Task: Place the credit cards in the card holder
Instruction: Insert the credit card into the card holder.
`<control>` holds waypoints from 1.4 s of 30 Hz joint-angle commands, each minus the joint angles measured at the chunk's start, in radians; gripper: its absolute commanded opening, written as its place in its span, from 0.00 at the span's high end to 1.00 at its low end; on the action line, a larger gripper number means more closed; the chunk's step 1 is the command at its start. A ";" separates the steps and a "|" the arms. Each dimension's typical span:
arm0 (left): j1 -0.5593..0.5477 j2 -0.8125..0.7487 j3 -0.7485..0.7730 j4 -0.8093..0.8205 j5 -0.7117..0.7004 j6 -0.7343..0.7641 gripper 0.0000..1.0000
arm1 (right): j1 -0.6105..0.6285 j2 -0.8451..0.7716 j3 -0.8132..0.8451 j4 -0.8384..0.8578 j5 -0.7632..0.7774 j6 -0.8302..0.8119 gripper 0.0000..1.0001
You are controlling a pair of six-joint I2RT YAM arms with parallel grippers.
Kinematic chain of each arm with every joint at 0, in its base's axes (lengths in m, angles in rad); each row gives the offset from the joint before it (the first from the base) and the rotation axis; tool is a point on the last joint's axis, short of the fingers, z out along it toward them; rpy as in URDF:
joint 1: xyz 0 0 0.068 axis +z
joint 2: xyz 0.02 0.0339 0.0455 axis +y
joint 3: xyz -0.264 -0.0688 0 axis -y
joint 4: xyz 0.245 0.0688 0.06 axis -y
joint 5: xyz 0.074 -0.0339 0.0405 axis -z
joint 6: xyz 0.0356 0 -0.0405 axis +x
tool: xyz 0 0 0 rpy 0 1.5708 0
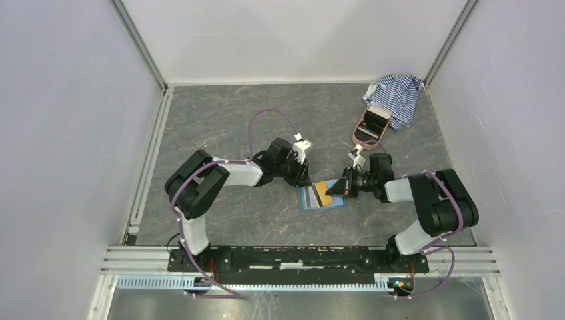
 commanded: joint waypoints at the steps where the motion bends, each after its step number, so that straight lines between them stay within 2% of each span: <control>1: 0.010 -0.032 -0.087 -0.011 0.040 -0.009 0.64 | 0.003 -0.043 -0.028 0.051 0.049 0.006 1.00; 7: 0.013 -0.029 -0.117 0.061 0.075 -0.064 0.63 | -0.001 -0.082 -0.077 0.103 0.074 0.045 1.00; 16: 0.031 -0.045 -0.137 0.154 0.110 -0.181 0.52 | 0.008 -0.040 -0.079 0.147 0.063 0.086 1.00; 23: 0.060 -0.186 -0.206 0.216 -0.034 -0.298 0.45 | 0.009 -0.018 -0.077 0.156 0.063 0.088 1.00; 28: 0.060 -0.303 -0.244 0.151 -0.151 -0.328 0.44 | 0.016 0.008 -0.069 0.161 0.054 0.088 1.00; 31: 0.060 -0.328 -0.267 0.111 -0.134 -0.350 0.46 | 0.027 0.015 -0.062 0.159 0.052 0.083 1.00; 35: 0.054 -0.329 -0.336 0.136 -0.081 -0.433 0.50 | 0.033 0.020 -0.058 0.159 0.052 0.082 1.00; 42: 0.008 -0.338 -0.417 0.165 -0.107 -0.565 0.51 | 0.044 0.027 -0.050 0.158 0.051 0.080 1.00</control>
